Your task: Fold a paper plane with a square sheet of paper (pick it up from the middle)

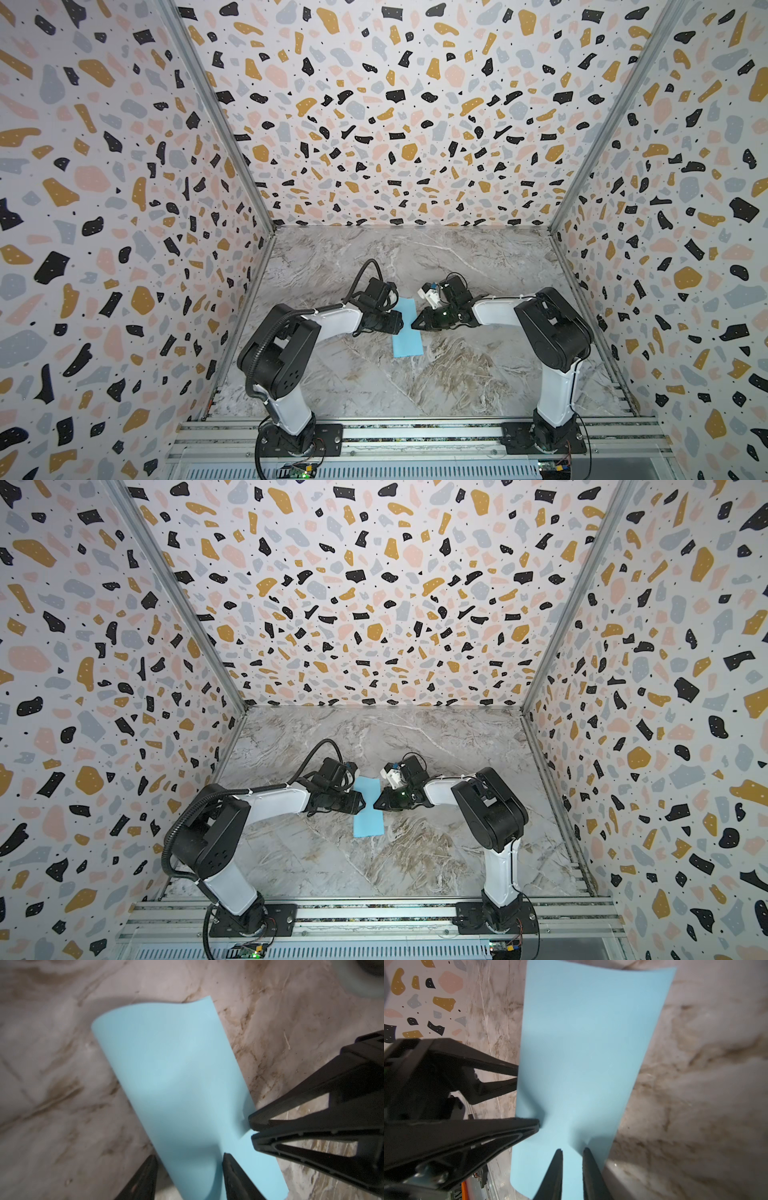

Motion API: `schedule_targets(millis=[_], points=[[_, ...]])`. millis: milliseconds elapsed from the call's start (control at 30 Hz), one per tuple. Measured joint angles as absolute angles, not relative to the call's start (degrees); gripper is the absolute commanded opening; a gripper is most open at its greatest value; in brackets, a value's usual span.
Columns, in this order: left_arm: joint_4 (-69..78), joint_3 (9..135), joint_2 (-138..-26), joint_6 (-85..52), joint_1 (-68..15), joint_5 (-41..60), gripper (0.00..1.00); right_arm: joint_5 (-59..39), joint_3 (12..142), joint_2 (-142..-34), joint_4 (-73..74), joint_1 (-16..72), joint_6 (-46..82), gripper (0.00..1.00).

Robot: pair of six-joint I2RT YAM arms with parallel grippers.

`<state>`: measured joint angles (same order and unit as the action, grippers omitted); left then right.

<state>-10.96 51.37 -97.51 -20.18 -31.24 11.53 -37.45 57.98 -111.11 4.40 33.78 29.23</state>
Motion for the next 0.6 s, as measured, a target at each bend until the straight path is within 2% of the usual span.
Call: schedule_targets(millis=[167, 400, 600], points=[[-17.98, 51.37, -92.68, -23.79, -30.94, 8.34, 0.62, -36.67, 58.98, -111.28, 2.50, 33.95, 28.21, 0.20], [-9.30, 48.29, -87.15, -29.98, -30.44, 16.23, 0.39, -36.21, 60.42, -111.68, 0.08, 34.11, 27.44, 0.20], [-5.72, 46.85, -90.67, -31.62, -30.48, 20.64, 0.27, -36.14, 61.58, -112.14, -1.74, 34.15, 27.03, 0.19]])
